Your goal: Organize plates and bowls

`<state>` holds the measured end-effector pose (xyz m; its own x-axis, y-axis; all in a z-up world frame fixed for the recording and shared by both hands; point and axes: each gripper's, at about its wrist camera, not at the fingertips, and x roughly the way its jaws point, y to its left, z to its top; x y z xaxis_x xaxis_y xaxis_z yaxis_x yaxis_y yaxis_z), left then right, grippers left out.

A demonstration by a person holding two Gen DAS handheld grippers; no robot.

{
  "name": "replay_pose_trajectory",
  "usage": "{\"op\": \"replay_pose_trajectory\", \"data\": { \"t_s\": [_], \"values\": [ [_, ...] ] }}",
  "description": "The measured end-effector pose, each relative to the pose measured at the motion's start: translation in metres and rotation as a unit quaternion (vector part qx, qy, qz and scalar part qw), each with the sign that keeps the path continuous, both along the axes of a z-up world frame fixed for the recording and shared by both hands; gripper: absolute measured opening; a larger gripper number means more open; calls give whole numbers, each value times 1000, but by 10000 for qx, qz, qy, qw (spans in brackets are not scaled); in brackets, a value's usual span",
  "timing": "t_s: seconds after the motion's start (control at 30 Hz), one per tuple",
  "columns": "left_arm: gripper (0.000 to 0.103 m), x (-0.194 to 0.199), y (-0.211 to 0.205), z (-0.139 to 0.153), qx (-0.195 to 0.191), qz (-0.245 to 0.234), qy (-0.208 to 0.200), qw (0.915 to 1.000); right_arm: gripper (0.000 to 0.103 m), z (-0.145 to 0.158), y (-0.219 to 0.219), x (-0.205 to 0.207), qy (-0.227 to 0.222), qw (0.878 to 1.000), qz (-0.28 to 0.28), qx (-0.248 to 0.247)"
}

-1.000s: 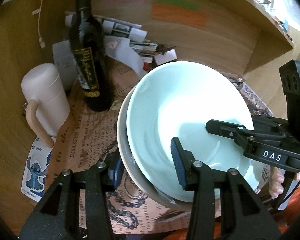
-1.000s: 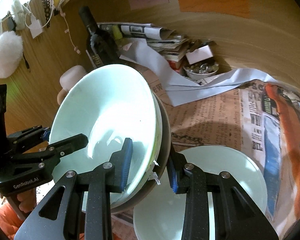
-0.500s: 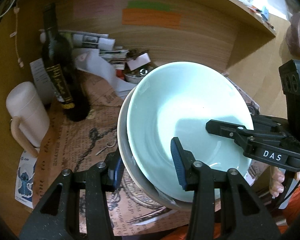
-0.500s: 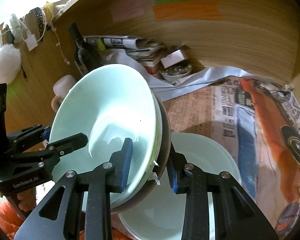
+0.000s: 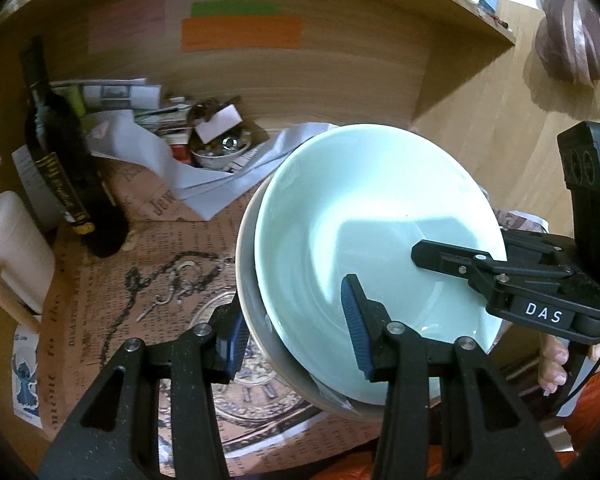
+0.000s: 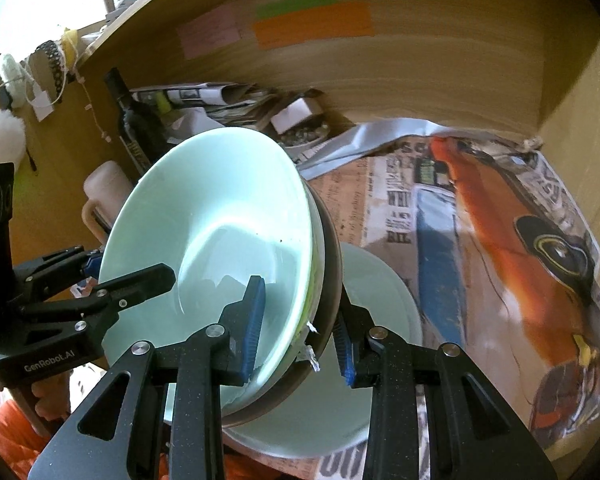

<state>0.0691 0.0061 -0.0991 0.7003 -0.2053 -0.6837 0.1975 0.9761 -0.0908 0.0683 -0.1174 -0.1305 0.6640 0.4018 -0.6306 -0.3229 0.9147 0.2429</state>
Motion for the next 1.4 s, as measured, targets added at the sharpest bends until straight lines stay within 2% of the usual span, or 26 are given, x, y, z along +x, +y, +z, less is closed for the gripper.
{"op": "replay_pose_trajectory", "data": {
  "t_s": [0.37, 0.83, 1.13, 1.3, 1.4],
  "values": [
    [44, 12, -21, -13, 10, -241, 217, 9995, 29, -15, -21, 3, 242, 9995, -179, 23],
    [44, 32, -23, -36, 0, -210, 589, 9980, 29, -37, -24, 23, 615, 9980, -131, 73],
    [44, 36, -21, -40, 4, -194, 634, 9978, 29, -39, -25, 31, 698, 9974, -136, 145],
    [44, 39, -15, -43, -169, -176, 754, 9969, 36, -38, -22, 30, 640, 9976, -61, 246],
    [44, 40, -11, -47, -270, -176, 757, 9966, 37, -33, -18, 24, 332, 9993, -182, -61]
  ]
}}
